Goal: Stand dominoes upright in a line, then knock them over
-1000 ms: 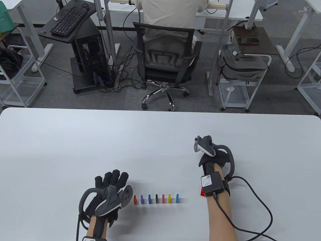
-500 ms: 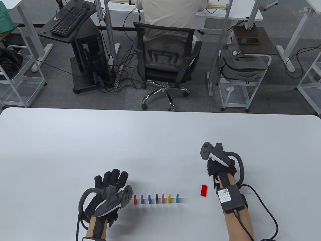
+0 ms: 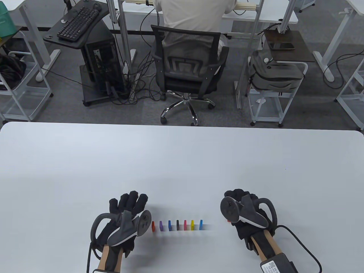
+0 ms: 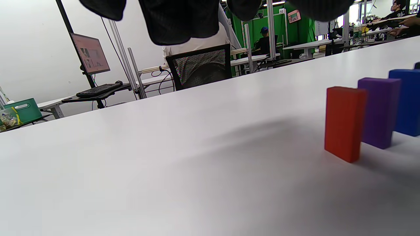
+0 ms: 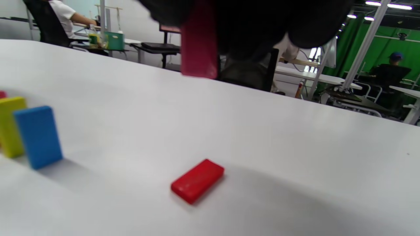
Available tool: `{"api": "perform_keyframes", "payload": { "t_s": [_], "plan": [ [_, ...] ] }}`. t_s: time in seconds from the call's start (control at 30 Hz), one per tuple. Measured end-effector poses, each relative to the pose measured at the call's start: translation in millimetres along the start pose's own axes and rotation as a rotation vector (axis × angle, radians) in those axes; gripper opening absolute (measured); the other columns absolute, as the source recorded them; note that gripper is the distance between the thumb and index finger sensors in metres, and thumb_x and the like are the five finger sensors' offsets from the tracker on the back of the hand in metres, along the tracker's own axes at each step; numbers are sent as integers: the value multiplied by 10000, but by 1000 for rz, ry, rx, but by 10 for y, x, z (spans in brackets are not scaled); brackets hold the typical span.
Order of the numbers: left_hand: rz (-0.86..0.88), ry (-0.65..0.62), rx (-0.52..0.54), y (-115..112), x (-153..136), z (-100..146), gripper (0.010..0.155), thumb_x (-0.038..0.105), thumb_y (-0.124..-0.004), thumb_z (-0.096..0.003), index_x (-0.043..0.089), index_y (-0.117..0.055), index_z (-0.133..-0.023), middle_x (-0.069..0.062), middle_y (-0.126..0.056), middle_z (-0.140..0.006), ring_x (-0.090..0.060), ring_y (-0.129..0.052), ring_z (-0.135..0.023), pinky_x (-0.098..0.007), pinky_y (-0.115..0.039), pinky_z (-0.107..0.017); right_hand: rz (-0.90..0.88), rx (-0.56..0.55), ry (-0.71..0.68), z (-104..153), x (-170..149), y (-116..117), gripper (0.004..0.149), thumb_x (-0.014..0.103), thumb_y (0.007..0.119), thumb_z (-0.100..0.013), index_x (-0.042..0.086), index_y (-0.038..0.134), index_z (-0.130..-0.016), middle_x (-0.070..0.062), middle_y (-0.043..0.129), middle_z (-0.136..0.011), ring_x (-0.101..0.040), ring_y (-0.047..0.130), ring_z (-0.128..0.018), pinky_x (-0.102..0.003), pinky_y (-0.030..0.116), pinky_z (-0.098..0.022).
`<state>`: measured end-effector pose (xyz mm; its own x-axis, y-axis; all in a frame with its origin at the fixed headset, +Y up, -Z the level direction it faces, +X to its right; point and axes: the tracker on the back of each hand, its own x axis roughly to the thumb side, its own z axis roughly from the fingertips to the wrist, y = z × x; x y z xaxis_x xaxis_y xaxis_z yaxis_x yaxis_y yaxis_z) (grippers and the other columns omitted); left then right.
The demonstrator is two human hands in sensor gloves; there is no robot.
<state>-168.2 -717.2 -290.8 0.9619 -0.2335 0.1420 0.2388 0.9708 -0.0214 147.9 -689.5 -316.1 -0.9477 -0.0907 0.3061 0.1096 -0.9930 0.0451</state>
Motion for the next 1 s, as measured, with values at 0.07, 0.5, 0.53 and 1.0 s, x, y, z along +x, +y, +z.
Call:
{"api": "perform_keyframes", "payload": {
  "t_s": [0.07,0.5,0.53,1.0],
  "plan": [
    [0,-3,0,-4,7,0,745,590,-589,-505,319,-368,-1162,-74,-507,-1252,-320,-611,-1150,-611,-489,-799,-24,-6,-7,50,60,3,436,225,599,-616,78,528,-1020,-234,631,-1016,-452,744,-864,-688,590,-678],
    [-15,-14,-6,-20,50,5,745,592,-587,-503,320,-371,-1162,-72,-508,-1252,-318,-613,-1150,-611,-489,-800,-31,-43,-118,131,234,133,384,238,687,-586,146,615,-952,-175,688,-1009,-413,788,-864,-656,627,-680],
    [-17,-14,-6,-20,53,5,745,593,-586,-503,321,-370,-1162,-70,-509,-1252,-316,-614,-1150,-609,-489,-800,-23,-34,-127,128,254,148,384,239,691,-585,152,619,-951,-167,692,-1010,-411,790,-867,-652,627,-683],
    [-21,-17,-5,-25,65,3,746,592,-587,-503,319,-371,-1162,-71,-508,-1253,-315,-613,-1150,-610,-489,-800,50,-14,-201,41,499,375,688,296,782,-541,134,439,-1115,-55,779,-994,-335,824,-887,-631,627,-694]
  ]
}}
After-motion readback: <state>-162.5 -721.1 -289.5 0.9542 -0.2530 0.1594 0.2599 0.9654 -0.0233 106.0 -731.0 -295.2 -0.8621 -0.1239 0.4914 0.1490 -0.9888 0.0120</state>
